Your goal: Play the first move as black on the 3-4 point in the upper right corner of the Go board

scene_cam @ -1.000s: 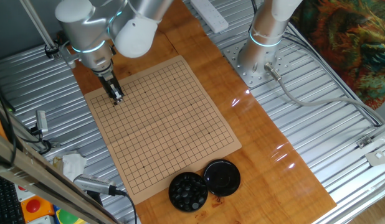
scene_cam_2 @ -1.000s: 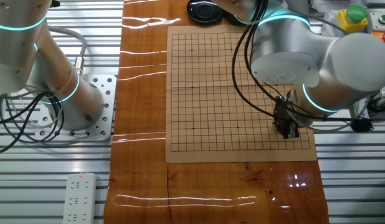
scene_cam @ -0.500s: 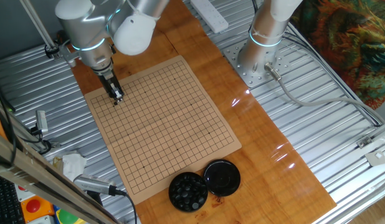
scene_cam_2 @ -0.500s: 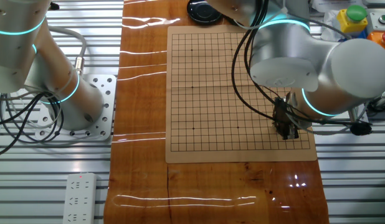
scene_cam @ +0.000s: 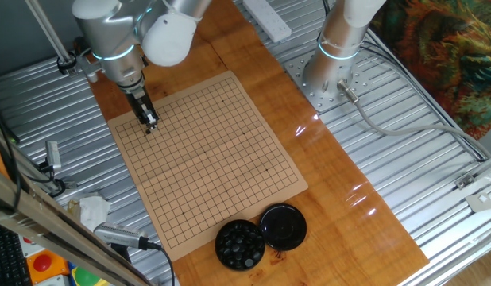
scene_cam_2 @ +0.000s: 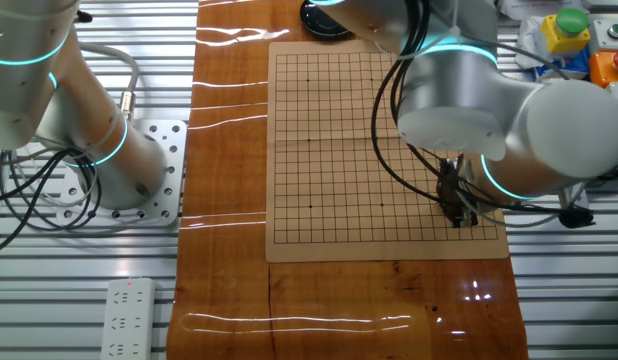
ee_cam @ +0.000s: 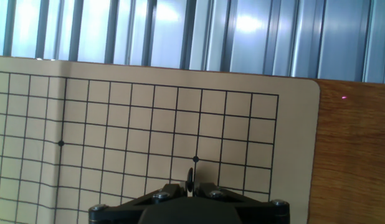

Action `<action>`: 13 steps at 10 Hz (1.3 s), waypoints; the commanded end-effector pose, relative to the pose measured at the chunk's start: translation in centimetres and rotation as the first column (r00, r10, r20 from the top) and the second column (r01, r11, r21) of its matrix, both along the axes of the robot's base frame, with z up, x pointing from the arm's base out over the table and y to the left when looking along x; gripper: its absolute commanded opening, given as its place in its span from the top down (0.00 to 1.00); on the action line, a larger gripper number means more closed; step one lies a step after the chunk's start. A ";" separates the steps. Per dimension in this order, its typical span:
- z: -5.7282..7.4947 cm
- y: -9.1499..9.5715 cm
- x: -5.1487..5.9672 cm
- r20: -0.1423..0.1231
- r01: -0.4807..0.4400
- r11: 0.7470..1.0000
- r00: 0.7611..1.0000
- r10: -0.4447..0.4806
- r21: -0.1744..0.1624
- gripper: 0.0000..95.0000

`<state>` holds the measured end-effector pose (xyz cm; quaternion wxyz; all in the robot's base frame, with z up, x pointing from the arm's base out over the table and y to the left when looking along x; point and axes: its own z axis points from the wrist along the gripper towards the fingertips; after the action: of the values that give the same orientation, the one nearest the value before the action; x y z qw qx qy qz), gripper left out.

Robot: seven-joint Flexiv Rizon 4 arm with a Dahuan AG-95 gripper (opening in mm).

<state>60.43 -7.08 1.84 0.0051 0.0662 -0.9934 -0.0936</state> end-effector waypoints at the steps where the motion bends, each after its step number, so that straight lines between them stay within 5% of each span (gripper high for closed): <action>1: 0.0 0.1 0.0 0.000 -0.001 1.000 1.000 0.001 0.027 1.00; 13: -0.3 0.0 -0.3 0.010 -0.034 0.994 0.999 0.033 0.104 1.00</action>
<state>60.22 -7.08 1.59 -0.0002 0.0844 -0.9857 -0.1461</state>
